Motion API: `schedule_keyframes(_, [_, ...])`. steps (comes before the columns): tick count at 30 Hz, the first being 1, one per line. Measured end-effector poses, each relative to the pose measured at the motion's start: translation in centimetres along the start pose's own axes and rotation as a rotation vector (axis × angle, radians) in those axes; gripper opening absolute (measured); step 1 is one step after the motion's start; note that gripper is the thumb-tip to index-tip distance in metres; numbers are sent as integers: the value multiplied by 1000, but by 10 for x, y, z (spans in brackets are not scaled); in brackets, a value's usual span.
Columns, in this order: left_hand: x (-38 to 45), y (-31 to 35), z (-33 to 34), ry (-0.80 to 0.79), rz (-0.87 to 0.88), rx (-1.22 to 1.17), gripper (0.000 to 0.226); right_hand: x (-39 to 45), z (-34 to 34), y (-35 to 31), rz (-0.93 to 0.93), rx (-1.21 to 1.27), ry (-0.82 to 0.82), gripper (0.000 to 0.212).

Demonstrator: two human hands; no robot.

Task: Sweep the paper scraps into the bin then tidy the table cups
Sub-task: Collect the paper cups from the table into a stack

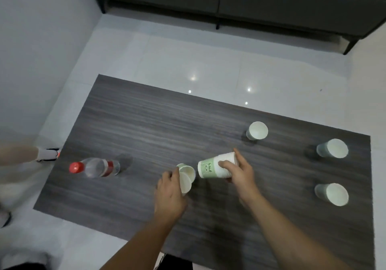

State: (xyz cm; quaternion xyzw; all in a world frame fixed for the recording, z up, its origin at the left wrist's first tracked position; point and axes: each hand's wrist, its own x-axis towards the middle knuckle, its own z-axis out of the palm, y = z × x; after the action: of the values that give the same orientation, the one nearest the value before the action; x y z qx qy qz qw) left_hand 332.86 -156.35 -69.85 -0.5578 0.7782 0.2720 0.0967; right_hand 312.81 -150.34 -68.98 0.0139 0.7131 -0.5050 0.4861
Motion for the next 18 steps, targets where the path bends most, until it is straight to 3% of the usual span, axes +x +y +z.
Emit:
schedule_keyframes(3, [-3,11,12,-40,29,49,84,-9,-20,9,-45,-134,7,80])
schedule_keyframes(8, [-19,-7,28,-16,-176,108,88,-16,-22,40,-48,-297,36,80])
schedule_keyframes(11, [-37,-31,31,72,-191,-88,75,-27,-12,65,39,-260,66,79])
schedule_keyframes(13, [-47,-46,29,134,-237,-225,78,-35,-4,80,72,-267,87,77])
schedule_keyframes(16, [-50,-64,24,217,-423,-376,90,-44,5,97,95,-276,111,74])
schedule_keyframes(18, [-45,-73,19,294,-539,-473,81,-47,12,101,97,-287,146,70])
